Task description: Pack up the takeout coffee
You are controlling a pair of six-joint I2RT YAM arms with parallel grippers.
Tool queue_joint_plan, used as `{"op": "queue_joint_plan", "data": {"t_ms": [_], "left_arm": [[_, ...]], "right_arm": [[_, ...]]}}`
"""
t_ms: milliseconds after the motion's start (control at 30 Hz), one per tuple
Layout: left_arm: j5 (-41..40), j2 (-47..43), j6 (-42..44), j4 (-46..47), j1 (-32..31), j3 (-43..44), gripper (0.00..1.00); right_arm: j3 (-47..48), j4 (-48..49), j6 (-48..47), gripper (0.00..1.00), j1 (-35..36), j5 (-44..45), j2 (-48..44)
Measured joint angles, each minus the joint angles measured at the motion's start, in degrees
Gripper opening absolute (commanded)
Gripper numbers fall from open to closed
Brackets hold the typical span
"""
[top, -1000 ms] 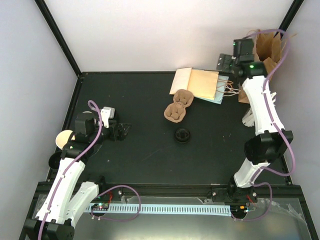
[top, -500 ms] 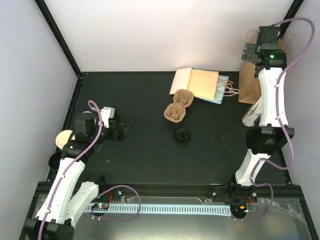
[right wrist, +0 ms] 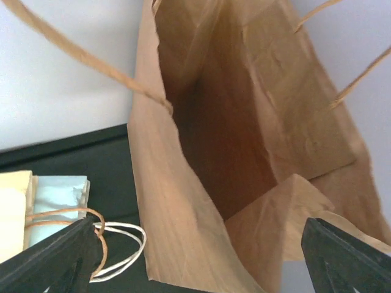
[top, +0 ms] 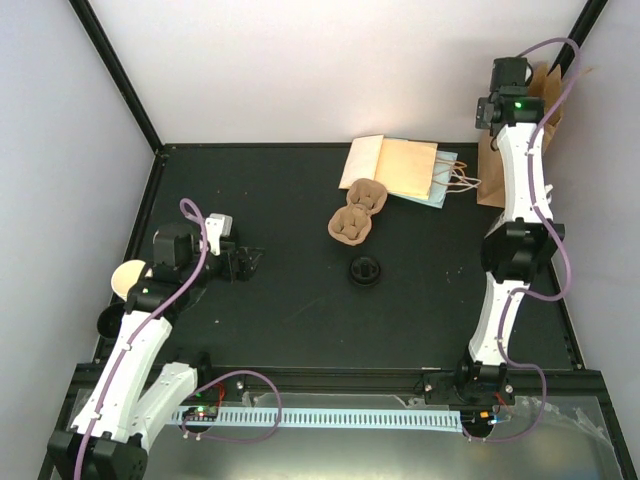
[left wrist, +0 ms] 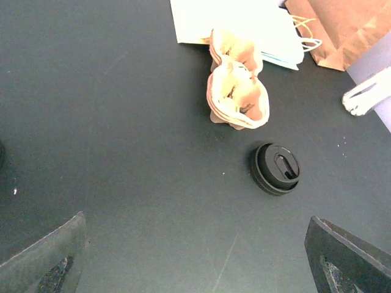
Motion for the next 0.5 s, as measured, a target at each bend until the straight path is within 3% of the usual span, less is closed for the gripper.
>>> {"op": "queue_joint_plan", "data": {"t_ms": [167,267,367,433,500], "left_arm": [[0.0,0.15,0.0,0.0,-0.35,0.0,0.99],[-0.02,0.17,0.0,0.0,-0.61,0.0,0.99],[-0.02,0.17,0.0,0.0,-0.74,0.0,0.99],[-0.02,0.17,0.0,0.0,-0.74,0.0,0.99],[-0.02,0.17,0.0,0.0,-0.79,0.0,0.99]], "right_arm": [[1.11,-0.81,-0.83,0.66,0.0,0.04,2.89],[1.95,-1.11,-1.27,0.34,0.0,0.09,3.89],[2.01,-1.57,-2.12,0.12,0.11,-0.17,3.89],[1.95,-1.42,-3.13,0.03,0.39,0.26,3.61],[1.14,-0.66,-4.85,0.01,1.29,1.33,2.69]]}}
